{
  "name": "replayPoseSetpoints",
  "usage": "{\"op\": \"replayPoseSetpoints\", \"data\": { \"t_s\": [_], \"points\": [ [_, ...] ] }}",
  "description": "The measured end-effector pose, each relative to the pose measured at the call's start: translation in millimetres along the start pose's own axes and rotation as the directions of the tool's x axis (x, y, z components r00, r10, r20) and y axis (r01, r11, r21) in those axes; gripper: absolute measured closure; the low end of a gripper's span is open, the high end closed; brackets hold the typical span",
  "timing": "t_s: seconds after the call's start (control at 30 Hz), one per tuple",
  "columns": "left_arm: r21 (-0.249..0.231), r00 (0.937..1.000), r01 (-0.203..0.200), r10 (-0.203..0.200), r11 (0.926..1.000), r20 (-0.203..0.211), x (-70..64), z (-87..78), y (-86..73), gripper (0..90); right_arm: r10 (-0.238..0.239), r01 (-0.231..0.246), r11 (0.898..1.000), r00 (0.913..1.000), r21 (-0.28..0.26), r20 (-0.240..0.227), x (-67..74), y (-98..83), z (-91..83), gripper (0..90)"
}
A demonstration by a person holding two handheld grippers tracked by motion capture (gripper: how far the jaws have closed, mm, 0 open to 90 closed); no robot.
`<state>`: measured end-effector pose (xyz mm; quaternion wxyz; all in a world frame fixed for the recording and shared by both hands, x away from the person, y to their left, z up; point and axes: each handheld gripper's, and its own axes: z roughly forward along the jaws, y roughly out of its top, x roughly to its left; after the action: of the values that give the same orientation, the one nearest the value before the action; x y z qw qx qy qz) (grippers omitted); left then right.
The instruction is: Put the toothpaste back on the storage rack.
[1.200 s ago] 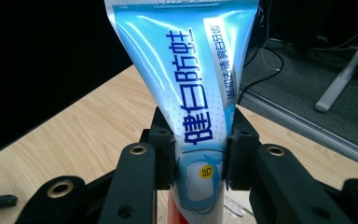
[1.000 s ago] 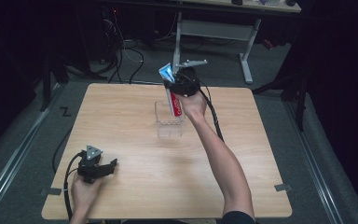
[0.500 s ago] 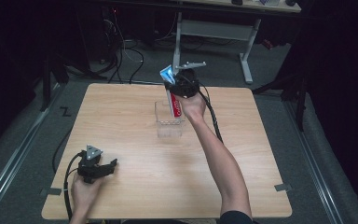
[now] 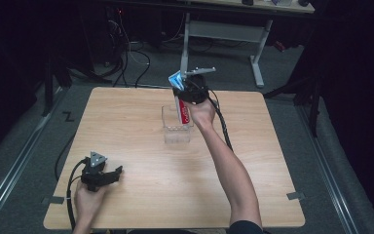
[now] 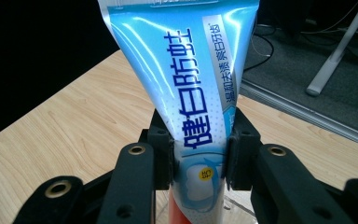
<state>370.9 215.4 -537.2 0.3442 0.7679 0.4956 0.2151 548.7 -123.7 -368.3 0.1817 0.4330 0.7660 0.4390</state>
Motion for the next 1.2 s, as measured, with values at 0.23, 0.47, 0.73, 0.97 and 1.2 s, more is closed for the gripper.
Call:
{"op": "replayPoseSetpoints", "data": {
  "t_s": [0.23,0.47,0.73,0.97,1.2],
  "points": [
    [0.0,1.0,0.0,0.0,1.0,0.0,0.0,0.0,0.0,27.5,0.001,-0.001,1.0,1.0,0.0,-0.003,-0.4,-2.0,1.8,68.8],
    [0.0,1.0,0.0,0.0,1.0,0.0,0.0,0.0,0.0,27.5,0.01,-0.01,1.0,0.9999,0.015,0.001,-2.7,-8.2,5.4,68.6],
    [-0.001,1.0,0.0,0.0,1.0,0.0,-0.1,0.0,0.0,27.5,0.016,-0.016,1.0,0.9999,0.023,0.001,-4.5,-14.2,7.6,68.4],
    [0.0,1.0,-0.001,0.001,1.0,0.0,-0.1,-0.1,-0.1,27.5,0.024,-0.024,0.999,0.9997,0.033,0.002,-6.3,-19.5,8.8,68.3],
    [0.0,1.0,0.0,0.0,1.0,0.0,-0.1,-0.1,-0.1,27.5,0.03,-0.031,0.999,0.9995,0.033,0.004,-6.1,-24.7,10.1,68.2]
  ]
}}
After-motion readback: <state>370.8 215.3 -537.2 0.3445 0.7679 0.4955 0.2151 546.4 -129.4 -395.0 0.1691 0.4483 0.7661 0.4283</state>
